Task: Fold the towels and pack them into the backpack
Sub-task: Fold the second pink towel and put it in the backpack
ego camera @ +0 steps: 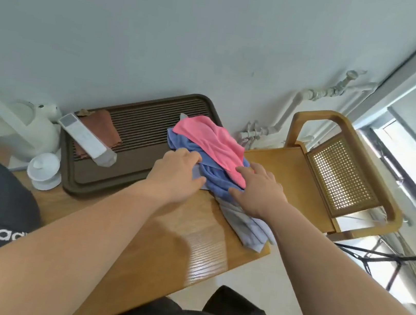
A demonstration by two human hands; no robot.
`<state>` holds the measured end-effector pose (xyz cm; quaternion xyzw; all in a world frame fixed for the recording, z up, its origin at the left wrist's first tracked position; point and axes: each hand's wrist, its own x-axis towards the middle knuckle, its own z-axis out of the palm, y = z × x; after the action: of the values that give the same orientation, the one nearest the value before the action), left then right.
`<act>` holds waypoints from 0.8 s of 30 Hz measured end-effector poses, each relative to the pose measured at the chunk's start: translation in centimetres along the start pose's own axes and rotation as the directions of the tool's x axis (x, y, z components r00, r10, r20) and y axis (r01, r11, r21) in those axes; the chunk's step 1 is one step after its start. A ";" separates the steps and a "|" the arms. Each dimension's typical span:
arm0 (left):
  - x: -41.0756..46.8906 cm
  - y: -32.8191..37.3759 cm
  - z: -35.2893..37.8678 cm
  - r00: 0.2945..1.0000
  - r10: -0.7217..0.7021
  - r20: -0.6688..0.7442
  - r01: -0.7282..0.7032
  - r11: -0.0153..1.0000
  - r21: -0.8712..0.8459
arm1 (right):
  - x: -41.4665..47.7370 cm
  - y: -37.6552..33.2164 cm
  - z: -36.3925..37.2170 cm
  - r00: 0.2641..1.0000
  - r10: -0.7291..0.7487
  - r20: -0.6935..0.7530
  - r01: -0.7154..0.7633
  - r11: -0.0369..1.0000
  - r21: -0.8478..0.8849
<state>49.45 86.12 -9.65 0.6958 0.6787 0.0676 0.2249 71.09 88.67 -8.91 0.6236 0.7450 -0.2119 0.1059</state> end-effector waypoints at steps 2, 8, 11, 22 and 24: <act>2.1 0.9 0.6 1.000 0.013 0.025 -0.014 1.000 0.025 | 1.5 1.6 -0.2 0.999 0.004 0.033 -0.005 1.000 0.022; 7.0 3.0 3.9 0.989 0.007 0.146 -0.031 0.987 0.158 | 6.8 6.2 1.0 0.983 -0.035 0.180 0.006 0.988 0.156; 8.3 3.5 5.8 0.971 -0.038 0.236 -0.019 0.972 0.234 | 8.7 7.9 2.3 0.959 -0.113 0.258 0.051 0.970 0.237; 9.6 5.6 9.3 0.960 -0.148 0.239 0.091 0.968 0.235 | 12.9 9.3 5.8 0.945 -0.241 0.219 0.212 0.966 0.148; 9.7 5.9 9.3 0.969 -0.150 0.198 0.105 0.969 0.223 | 13.2 9.4 5.0 0.954 -0.250 0.167 0.231 0.965 0.126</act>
<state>59.20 93.64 -17.59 0.6737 0.6975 -0.0944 0.2251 77.13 99.36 -20.61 0.5108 0.7907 -0.3178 0.1137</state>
